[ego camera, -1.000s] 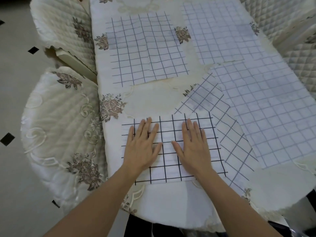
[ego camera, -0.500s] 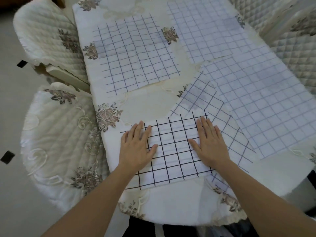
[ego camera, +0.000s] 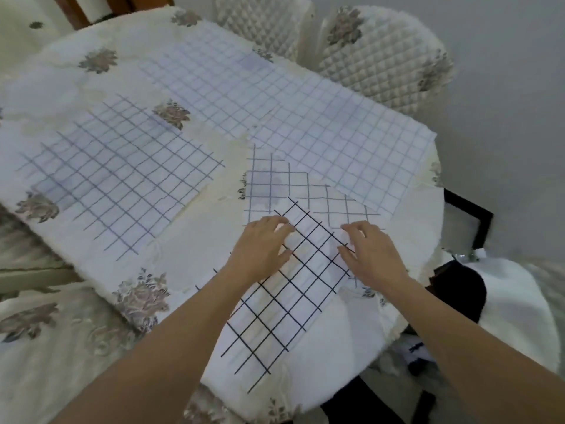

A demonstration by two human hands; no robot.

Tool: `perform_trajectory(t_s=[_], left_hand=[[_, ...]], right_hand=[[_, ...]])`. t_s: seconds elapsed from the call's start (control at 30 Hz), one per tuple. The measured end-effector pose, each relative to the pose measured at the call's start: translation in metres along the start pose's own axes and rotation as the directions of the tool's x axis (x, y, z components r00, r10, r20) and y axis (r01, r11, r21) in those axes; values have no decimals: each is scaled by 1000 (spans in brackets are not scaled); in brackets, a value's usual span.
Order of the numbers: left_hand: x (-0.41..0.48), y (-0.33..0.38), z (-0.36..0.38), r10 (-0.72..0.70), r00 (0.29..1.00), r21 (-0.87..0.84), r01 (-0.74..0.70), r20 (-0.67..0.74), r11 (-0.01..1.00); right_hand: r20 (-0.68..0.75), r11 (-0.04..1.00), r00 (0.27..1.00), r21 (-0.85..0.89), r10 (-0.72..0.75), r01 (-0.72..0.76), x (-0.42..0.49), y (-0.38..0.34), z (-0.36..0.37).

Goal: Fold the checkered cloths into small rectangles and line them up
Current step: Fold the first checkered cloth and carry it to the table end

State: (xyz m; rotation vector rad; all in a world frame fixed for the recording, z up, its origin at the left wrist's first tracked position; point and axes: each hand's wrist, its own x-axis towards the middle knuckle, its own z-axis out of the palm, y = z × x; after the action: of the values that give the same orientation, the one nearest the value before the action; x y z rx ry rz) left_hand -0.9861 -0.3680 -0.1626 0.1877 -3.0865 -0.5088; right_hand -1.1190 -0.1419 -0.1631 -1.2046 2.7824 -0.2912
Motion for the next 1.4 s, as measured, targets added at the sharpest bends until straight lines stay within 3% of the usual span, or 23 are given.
perform_trajectory(t_s=[0.13,0.37,0.63,0.83,1.03,1.27,1.4], left_hand=[[48,5,-2,209,965,47,-219,160,975],[109,8,3,346,871,153,-417,350,896],[132,4,3,351,815,157,-464,462,872],[141,4,4,330,797,146,-456,505,878],[146,6,3,358,783,114,-473,508,873],[164,23,-7,340,860,226,-443,381,868],[140,34,-13,354,935,184,-344,-19,921]], right_hand=[[43,986,988,66,150,-153,-15,-4,6],[75,957,963,111,259,-266,2,-2,21],[236,905,906,162,352,-393,23,3,17],[393,878,860,211,326,-429,40,7,14],[373,881,907,340,195,-329,41,13,13],[264,898,944,338,199,-284,52,34,-9],[226,911,957,327,181,-250,57,41,-17]])
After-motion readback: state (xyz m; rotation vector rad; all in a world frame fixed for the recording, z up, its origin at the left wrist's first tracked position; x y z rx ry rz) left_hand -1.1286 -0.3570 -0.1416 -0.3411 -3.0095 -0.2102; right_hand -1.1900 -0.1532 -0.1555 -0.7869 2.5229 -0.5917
